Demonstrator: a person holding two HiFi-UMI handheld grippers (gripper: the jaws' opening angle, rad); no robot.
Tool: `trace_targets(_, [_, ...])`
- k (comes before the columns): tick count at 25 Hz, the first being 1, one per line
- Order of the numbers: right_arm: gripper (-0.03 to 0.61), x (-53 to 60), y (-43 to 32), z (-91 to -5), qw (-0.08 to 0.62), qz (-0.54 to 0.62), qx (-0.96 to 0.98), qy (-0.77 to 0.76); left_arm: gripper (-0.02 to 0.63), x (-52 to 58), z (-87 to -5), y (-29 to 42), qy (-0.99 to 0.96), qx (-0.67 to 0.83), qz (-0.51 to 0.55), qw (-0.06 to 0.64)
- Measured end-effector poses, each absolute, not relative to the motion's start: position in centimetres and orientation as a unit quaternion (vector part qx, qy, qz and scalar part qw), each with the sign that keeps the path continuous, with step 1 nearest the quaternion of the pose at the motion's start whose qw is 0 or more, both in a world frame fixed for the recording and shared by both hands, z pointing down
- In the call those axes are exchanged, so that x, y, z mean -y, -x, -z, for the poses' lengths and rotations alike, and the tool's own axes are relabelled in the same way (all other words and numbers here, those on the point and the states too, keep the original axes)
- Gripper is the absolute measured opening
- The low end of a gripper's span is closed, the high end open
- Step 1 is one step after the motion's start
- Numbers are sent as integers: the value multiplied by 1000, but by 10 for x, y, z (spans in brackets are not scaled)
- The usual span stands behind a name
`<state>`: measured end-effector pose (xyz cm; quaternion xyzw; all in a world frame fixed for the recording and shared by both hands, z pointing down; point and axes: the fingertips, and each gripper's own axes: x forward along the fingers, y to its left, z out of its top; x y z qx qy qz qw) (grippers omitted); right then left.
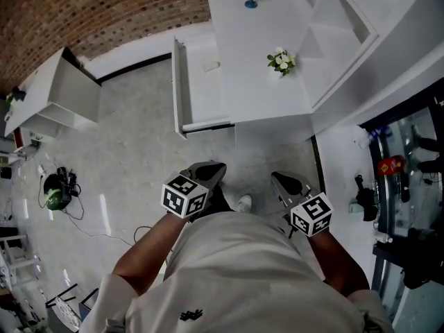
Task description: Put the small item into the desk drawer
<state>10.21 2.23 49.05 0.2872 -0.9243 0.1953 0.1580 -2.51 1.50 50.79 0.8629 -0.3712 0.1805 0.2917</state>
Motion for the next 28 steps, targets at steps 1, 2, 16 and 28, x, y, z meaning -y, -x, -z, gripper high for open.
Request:
trace_targets(1, [12,-22,-103,-490,158,-196,924,-288,8,-15,-507,24,-864,370,-182,290])
trace_targets(2, [12,-22,-103,-490,158,-196,924,-289,8,-16,-507,23,-864,369,-182,289])
trace_targets(16, [12,-28,-101,-492,159,-196,924,-286,8,-23,-511,19,-867,360,-195,285])
trace_targets(28, [12,-32,-100,-494,163,-196,925,-282,8,-29,-515,19,-866,355,-203,287])
